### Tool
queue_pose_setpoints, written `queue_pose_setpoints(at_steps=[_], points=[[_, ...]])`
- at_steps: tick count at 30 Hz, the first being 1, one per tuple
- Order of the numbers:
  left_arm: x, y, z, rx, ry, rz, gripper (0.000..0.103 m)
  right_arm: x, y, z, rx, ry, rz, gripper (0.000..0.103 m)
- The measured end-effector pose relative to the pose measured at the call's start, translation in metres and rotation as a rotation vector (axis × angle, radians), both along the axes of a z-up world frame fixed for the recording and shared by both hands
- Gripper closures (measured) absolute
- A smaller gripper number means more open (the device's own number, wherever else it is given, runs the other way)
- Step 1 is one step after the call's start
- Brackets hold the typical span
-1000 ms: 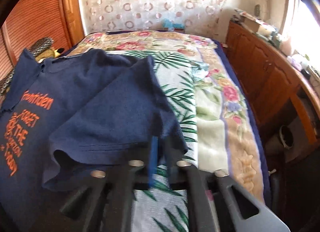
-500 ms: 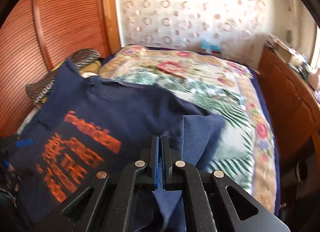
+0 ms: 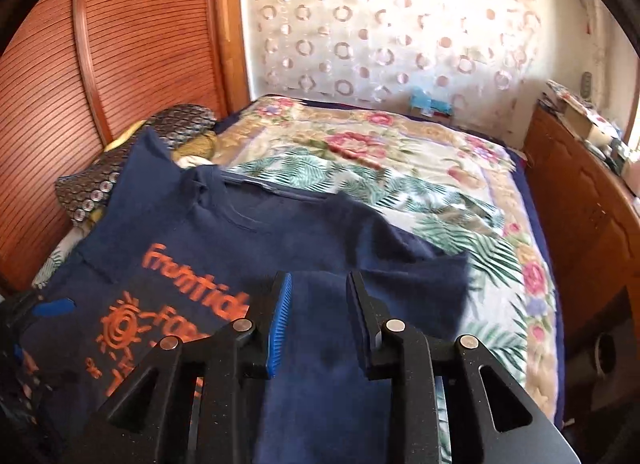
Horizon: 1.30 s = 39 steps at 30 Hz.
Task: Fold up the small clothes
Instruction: 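Grasp the first folded side edge again with the left gripper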
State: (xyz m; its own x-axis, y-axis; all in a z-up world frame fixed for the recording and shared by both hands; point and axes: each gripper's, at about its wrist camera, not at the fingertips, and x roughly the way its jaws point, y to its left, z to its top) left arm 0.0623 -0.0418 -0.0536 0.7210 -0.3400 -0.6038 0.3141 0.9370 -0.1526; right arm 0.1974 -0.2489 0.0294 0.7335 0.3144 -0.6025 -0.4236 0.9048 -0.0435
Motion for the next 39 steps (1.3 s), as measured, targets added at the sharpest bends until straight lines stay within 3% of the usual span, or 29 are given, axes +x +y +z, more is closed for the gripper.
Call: queue_pose_setpoints(at_steps=[6,15,27,35,39], points=[[0.002,0.006,0.001,0.006,-0.005,0.015,0.021,0.022,-0.038,-0.035,-0.044,0.077,-0.098,0.063],[0.014,0.028,0.008,0.038,-0.013,0.049,0.021,0.064,-0.064,-0.062,0.041,0.185,-0.191,0.063],[0.078,0.078,0.038,0.078,-0.019,0.125,0.021,0.107,-0.044,-0.069,-0.025,0.148,-0.136,0.063],[0.134,0.108,0.045,0.061,0.006,0.174,0.021,0.102,-0.045,-0.079,-0.032,0.088,-0.096,0.057],[0.159,0.113,0.044,0.081,0.029,0.182,0.031,0.101,-0.048,-0.081,-0.018,0.093,-0.091,0.056]])
